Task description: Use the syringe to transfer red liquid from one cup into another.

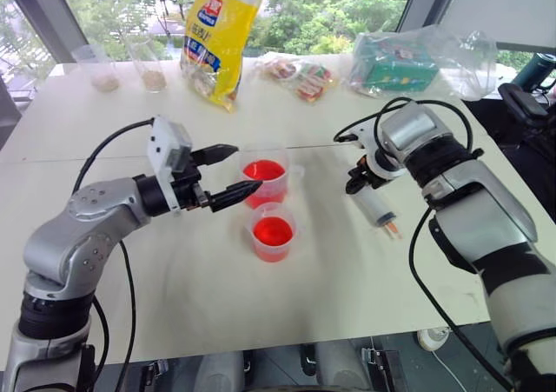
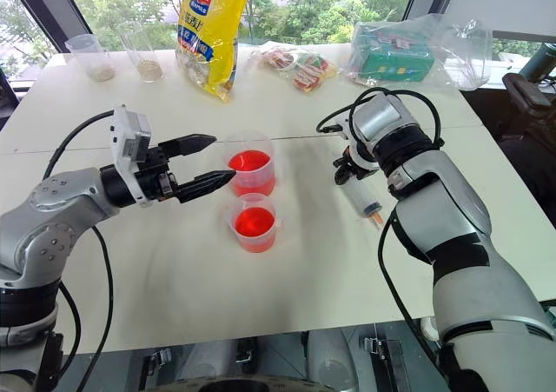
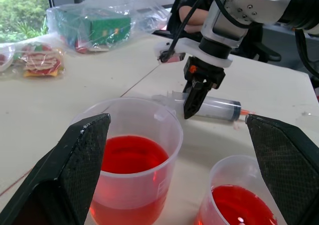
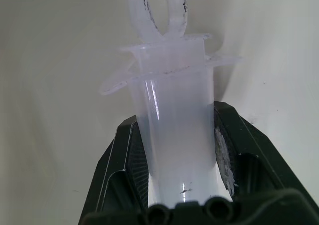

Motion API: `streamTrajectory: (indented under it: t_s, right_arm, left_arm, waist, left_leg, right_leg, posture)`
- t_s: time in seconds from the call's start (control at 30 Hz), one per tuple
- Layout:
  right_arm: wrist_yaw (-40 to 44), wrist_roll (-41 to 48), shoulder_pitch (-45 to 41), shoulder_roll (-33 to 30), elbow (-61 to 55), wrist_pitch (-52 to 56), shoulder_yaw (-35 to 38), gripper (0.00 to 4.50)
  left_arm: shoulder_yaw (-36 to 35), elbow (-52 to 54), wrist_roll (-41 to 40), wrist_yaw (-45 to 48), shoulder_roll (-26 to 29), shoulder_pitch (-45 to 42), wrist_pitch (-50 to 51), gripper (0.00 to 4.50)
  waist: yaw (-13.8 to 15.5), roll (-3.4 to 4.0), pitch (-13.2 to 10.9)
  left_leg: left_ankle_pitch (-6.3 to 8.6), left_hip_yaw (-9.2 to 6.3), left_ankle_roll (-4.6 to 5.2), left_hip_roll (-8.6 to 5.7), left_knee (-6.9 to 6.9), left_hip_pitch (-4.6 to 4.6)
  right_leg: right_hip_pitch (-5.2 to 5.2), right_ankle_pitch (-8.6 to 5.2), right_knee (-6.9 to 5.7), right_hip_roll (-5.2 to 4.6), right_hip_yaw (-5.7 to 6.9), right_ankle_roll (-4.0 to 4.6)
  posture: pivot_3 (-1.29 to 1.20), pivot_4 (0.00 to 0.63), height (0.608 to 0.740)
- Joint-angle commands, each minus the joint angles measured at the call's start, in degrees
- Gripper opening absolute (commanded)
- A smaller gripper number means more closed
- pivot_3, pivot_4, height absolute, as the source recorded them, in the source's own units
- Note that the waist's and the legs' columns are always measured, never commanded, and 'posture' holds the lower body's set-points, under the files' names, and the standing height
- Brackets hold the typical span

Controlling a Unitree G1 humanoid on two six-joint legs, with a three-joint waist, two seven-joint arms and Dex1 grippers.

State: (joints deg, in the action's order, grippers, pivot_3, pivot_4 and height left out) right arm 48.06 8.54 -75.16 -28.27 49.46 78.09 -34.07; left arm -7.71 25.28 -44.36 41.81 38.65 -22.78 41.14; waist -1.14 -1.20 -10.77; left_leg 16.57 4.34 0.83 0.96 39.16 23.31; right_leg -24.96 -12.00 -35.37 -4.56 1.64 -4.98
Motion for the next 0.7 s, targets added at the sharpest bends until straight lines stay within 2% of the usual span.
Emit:
streamTrajectory:
  t_s: [0.03, 0.17, 0.3, 0.37, 0.43, 0.5, 0.57, 0.7]
  right_arm:
    - [-2.67, 1.14, 1.61, -0.65, -7.37, 2.77, 7.49, 1.43]
    - [-5.95, 8.87, 8.21, -2.39, -32.48, 2.96, 32.58, 1.43]
    - [-11.35, 13.95, 12.4, 2.33, -50.04, -1.93, 48.97, 1.43]
    - [-13.88, 15.07, 14.17, 4.87, -56.18, -8.45, 52.63, 1.43]
    - [-13.5, 17.65, 16.18, 8.74, -61.58, -18.03, 54.43, 1.43]
    - [-12.77, 22.41, 17.41, 13.06, -65.13, -22.32, 56.02, 1.43]
    - [-12.35, 25.41, 19.3, 16.51, -67.11, -24.9, 54.71, 1.43]
    - [-10.58, 25.65, 24.72, 21.09, -68.31, -34.78, 48.53, 1.43]
  left_arm:
    - [-2.55, -0.49, -0.09, 2.3, 2.34, -1.07, -1.31, 4.5]
    - [-3.05, -3.78, -0.07, 3.79, 4.46, -4.33, -0.95, 4.5]
    - [-3.74, -7.43, -0.18, 6.2, 6.7, -7.1, -0.79, 4.5]
    - [-3.15, -9.55, 0.55, 7.36, 7.26, -8.55, -1.07, 4.5]
    - [-2.51, -11.42, 1.48, 8.73, 7.83, -9.72, -1.6, 4.5]
    - [-2.19, -12.77, 1.69, 9.47, 7.77, -11.17, -1.33, 4.5]
    - [-1.78, -13.65, 1.78, 10.06, 7.51, -12.8, -0.87, 4.5]
    - [-1.08, -15.2, 2.1, 10.65, 6.83, -15.78, -0.44, 4.5]
  waist:
    - [-0.08, 0.01, 0.0]
    - [0.37, 0.1, -0.07]
    - [0.41, 0.16, -0.1]
    - [0.4, 0.15, -0.09]
    - [0.35, 0.13, -0.08]
    - [0.28, 0.14, -0.09]
    - [0.14, 0.15, -0.1]
    - [0.14, 0.14, -0.09]
  left_leg:
    - [0.0, 0.0, 0.0, 0.0, 0.0, 0.01]
    - [-0.01, 0.0, -0.01, 0.0, -0.04, 0.27]
    - [0.0, 0.0, -0.01, 0.0, -0.06, 0.37]
    - [0.0, 0.0, 0.0, -0.01, -0.08, 0.36]
    - [0.01, 0.01, 0.0, -0.03, -0.09, 0.34]
    - [0.01, 0.04, 0.0, -0.03, -0.08, 0.34]
    - [0.0, 0.04, -0.01, -0.01, -0.09, 0.33]
    - [-0.01, 0.03, -0.03, -0.02, -0.09, 0.28]
  right_leg:
    - [0.0, 0.0, 0.0, 0.0, 0.0, 0.0]
    - [-0.33, 0.02, -0.08, -0.01, 0.0, -0.04]
    - [-0.41, 0.03, -0.07, -0.01, 0.07, -0.06]
    - [-0.38, 0.03, -0.03, -0.02, 0.09, -0.07]
    - [-0.34, 0.03, 0.01, -0.02, 0.09, -0.07]
    - [-0.33, 0.03, 0.0, -0.02, 0.08, -0.07]
    - [-0.36, 0.03, -0.03, 0.0, 0.08, -0.08]
    - [-0.31, 0.04, -0.07, 0.0, 0.07, -0.08]
  posture:
    - [0.0, 0.15, 0.74]
    - [0.0, 0.15, 0.74]
    - [0.0, 0.15, 0.74]
    - [0.0, 0.15, 0.74]
    - [0.0, 0.15, 0.74]
    - [0.0, 0.15, 0.74]
    - [0.0, 0.15, 0.74]
    - [0.0, 0.15, 0.74]
